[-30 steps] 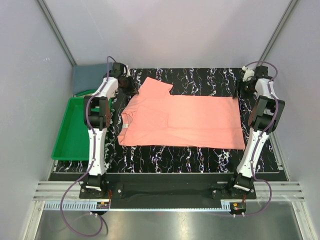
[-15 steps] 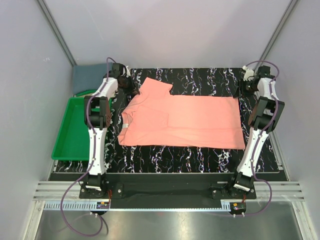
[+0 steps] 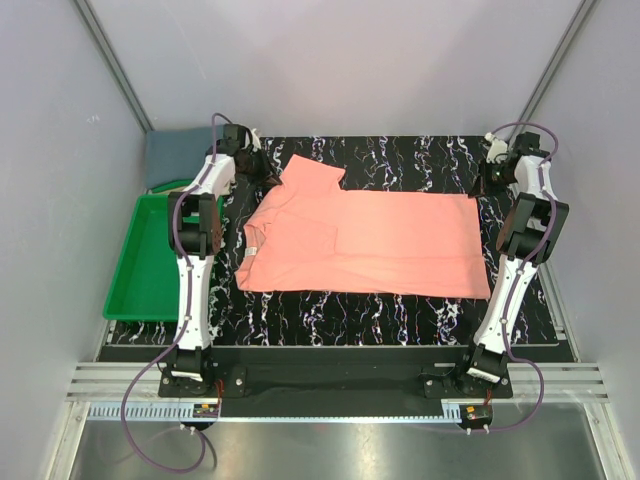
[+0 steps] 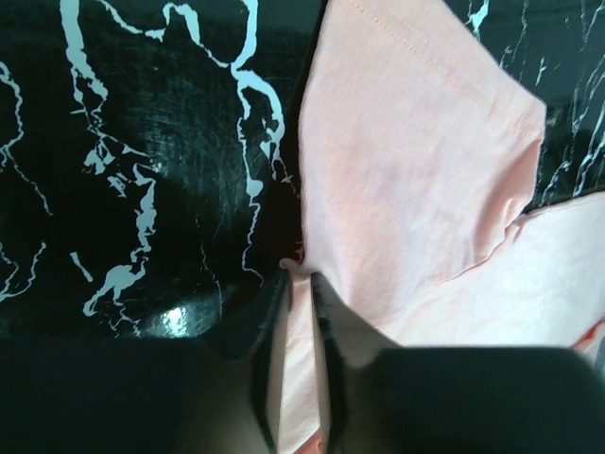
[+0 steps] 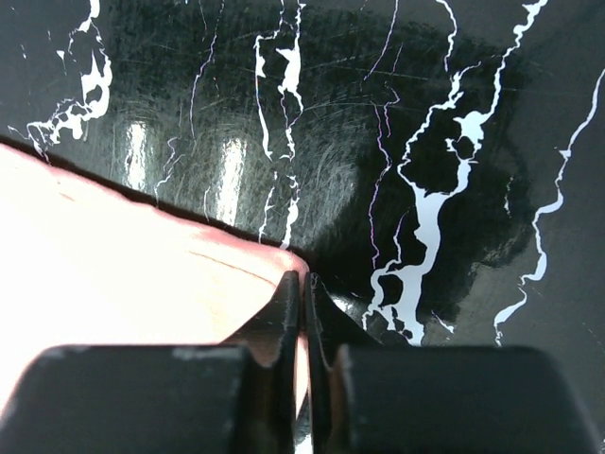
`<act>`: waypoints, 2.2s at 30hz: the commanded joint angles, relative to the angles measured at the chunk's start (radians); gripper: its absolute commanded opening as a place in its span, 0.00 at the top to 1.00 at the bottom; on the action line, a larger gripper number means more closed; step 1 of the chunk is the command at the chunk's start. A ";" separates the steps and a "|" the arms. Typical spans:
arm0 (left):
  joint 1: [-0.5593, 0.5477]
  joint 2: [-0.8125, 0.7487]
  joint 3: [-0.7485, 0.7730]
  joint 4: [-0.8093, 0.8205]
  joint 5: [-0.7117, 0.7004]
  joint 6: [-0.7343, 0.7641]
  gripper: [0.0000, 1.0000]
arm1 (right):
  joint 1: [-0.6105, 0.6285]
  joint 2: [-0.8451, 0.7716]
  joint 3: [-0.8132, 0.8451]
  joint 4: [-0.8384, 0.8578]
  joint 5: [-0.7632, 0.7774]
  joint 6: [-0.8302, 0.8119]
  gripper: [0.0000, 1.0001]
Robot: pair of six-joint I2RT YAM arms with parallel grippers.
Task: Fold and stack the t-shirts
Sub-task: Fold the tshirt
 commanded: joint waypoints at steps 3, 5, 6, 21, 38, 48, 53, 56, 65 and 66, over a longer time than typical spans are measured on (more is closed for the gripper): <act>0.008 0.021 0.074 0.047 0.061 -0.016 1.00 | 0.001 -0.015 0.064 0.036 0.008 0.069 1.00; 0.010 0.006 0.068 0.047 0.060 -0.025 1.00 | 0.001 -0.021 0.059 0.065 0.019 0.110 1.00; 0.010 -0.002 0.062 0.050 0.061 -0.027 1.00 | 0.001 -0.035 0.053 0.076 0.022 0.121 1.00; 0.016 -0.171 -0.080 0.081 0.035 -0.019 1.00 | 0.001 -0.300 -0.431 0.521 0.043 0.187 1.00; 0.048 -0.257 -0.194 0.106 -0.002 0.002 1.00 | 0.001 -0.438 -0.712 0.892 0.226 0.246 1.00; 0.051 -0.309 -0.260 0.132 0.011 0.008 1.00 | 0.001 -0.545 -0.873 1.039 0.209 0.258 1.00; 0.051 -0.347 -0.314 0.164 0.037 0.004 1.00 | 0.001 -0.601 -0.968 1.153 0.206 0.240 1.00; 0.053 -0.384 -0.367 0.179 0.032 0.005 1.00 | 0.002 -0.636 -1.027 1.207 0.209 0.243 1.00; 0.050 -0.522 -0.582 0.234 0.017 0.013 1.00 | 0.006 -0.745 -1.242 1.391 0.201 0.154 1.00; 0.051 -0.540 -0.602 0.234 0.012 0.015 1.00 | 0.006 -0.745 -1.225 1.356 0.254 0.158 1.00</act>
